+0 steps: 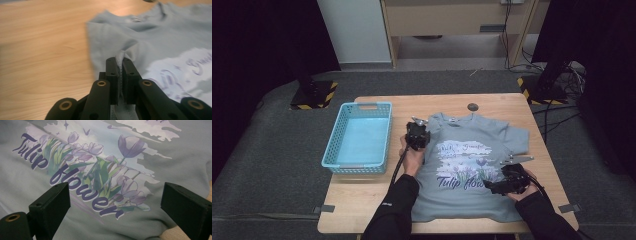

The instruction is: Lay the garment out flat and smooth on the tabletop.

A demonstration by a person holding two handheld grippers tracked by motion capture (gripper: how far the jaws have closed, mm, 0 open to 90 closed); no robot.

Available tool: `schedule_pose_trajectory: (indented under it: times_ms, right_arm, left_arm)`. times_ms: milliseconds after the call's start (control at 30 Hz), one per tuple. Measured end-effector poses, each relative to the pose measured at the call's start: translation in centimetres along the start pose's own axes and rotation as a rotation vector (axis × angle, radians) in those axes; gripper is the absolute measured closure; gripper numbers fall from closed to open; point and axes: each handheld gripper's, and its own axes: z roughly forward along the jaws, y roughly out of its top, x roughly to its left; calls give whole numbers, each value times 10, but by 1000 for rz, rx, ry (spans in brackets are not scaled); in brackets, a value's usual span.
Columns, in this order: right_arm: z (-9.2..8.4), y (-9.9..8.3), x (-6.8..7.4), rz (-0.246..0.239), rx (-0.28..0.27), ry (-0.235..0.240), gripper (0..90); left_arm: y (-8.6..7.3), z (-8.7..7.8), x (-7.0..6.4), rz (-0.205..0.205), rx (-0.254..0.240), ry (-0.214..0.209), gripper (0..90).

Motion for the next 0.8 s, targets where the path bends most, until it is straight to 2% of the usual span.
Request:
schedule_pose_trajectory:
  times_ms: [33, 67, 100, 133, 167, 233, 333, 400, 467, 533, 633, 667, 733, 800]
  right_arm:
    - [0, 0, 0, 0, 1, -1, 87]
    - [0, 0, 0, 0, 1, -2, 88]
    - [0, 0, 0, 1, 2, -2, 87]
    - [1, 0, 0, 0, 2, -2, 88]
    - [1, 0, 0, 0, 2, -2, 88]
    - [1, 0, 0, 4, 4, -2, 87]
    - [1, 1, -1, 3, 3, -6, 86]
    - [0, 1, -1, 4, -1, -8, 86]
    - [0, 1, -1, 7, -1, -9, 85]
    - [0, 1, -1, 7, -1, -11, 84]
    - [0, 1, -2, 7, -7, -13, 84]
    - [-1, 1, -2, 9, -10, -14, 84]
    - [-1, 2, -2, 13, -14, -16, 84]
    - [-2, 2, -3, 13, -20, -19, 84]
  left_arm:
    - [3, -5, 8, 5, -3, 42, 854]
    - [3, -5, 8, 5, -3, 42, 853]
    - [8, -14, 22, 7, -5, 134, 853]
    - [11, -18, 29, 2, -2, 170, 851]
    - [11, -18, 29, 2, -2, 170, 847]
    - [16, -25, 44, -8, 20, 249, 836]
    - [17, -30, 55, -40, 37, 293, 781]
    - [16, -32, 59, -45, 51, 320, 749]
    - [15, -31, 59, -32, 70, 346, 708]
    - [15, -29, 57, -1, 79, 377, 678]
    - [16, -30, 55, 1, 63, 377, 650]
    - [16, -31, 54, -6, 57, 362, 646]
    - [15, -32, 48, -17, 50, 317, 630]
    - [10, -31, 41, -39, 31, 247, 620]
